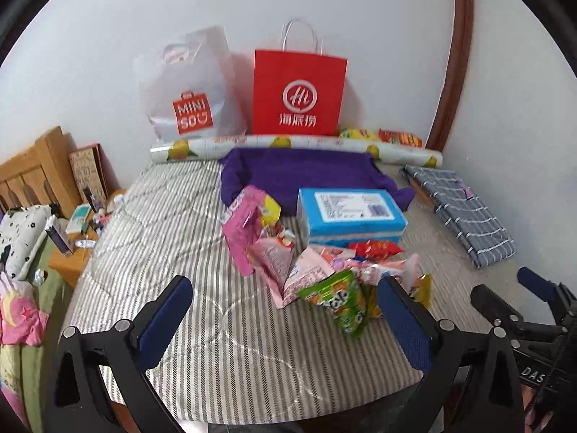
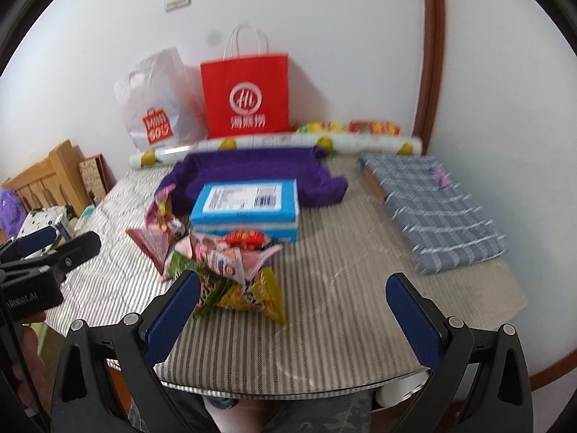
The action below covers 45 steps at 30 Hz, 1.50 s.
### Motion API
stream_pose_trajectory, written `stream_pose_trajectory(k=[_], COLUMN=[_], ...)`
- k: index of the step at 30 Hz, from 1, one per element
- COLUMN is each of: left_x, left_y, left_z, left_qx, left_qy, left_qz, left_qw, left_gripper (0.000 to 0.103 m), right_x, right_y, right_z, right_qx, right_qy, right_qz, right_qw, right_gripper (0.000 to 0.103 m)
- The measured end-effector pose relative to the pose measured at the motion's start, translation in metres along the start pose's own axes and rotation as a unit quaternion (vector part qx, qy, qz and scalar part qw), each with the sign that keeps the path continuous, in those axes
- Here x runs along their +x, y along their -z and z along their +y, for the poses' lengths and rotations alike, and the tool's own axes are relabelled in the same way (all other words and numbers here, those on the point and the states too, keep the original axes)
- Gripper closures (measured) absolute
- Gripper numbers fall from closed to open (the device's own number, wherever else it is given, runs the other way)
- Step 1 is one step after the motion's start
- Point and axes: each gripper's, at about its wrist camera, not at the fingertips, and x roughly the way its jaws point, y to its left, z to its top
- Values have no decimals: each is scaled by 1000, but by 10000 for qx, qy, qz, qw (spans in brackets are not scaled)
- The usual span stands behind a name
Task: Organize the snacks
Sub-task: 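Reach into the snack pile and grasp the yellow chip bag with the right tool, then lift the yellow chip bag with the right tool while the left tool grasps the pink-white candy bag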
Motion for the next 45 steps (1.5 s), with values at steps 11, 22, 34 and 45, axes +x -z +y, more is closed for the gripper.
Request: stream_pose_trajectory(k=[11, 22, 34, 45], left_x=[51, 76, 83, 88], left_y=[12, 15, 12, 9], left_z=[14, 21, 30, 50], left_qx=[-21, -138, -85, -301], left_qy=[98, 395, 427, 358], left_qz=[378, 462, 478, 505], left_qw=[9992, 9981, 9979, 9976], left_gripper=[0, 2, 2, 2], right_x=[75, 116, 131, 104], right_y=[26, 31, 36, 26], right_z=[10, 8, 7, -10], right_qx=[1, 418, 557, 403], right_qy=[-513, -795, -1061, -730], right_qz=[561, 697, 892, 567], right_qw=[9971, 9935, 9888, 9949], right_gripper=[13, 13, 51, 54])
